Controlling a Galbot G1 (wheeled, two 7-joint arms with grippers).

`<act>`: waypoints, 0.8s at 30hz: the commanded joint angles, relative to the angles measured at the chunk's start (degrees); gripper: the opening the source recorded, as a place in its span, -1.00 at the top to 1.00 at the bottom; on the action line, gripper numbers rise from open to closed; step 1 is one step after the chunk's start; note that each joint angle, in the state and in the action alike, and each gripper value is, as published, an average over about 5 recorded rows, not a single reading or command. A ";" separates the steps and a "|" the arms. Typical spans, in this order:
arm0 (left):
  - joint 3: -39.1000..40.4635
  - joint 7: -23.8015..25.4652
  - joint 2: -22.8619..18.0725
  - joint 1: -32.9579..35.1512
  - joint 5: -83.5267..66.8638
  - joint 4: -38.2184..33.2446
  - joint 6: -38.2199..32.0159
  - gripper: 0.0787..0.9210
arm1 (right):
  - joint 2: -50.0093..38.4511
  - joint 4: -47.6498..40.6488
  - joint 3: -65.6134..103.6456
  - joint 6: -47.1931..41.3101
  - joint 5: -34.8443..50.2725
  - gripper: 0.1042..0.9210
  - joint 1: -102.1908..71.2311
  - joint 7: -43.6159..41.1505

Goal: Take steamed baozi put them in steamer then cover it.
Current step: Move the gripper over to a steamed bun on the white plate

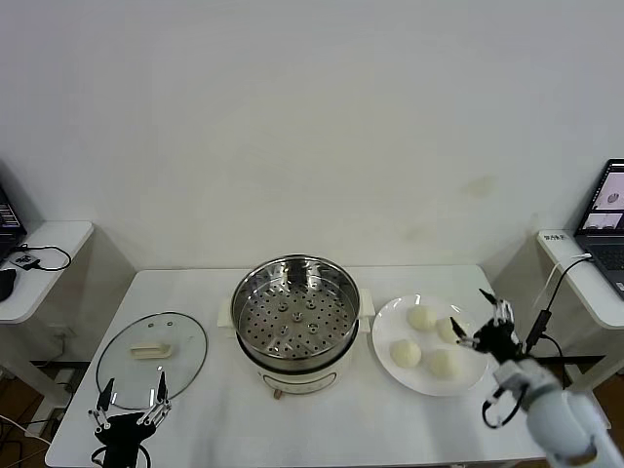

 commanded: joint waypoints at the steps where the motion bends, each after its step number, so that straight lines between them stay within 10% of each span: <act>1: -0.29 -0.19 0.05 -0.26 0.58 0.00 -0.08 -0.77 | -21.17 -14.07 -20.11 -1.13 -0.74 -0.76 27.59 -23.50; 24: -1.74 -0.72 0.12 -1.62 0.40 0.34 0.07 -0.77 | -9.39 -34.02 -64.62 -1.12 7.69 -0.76 65.58 -41.32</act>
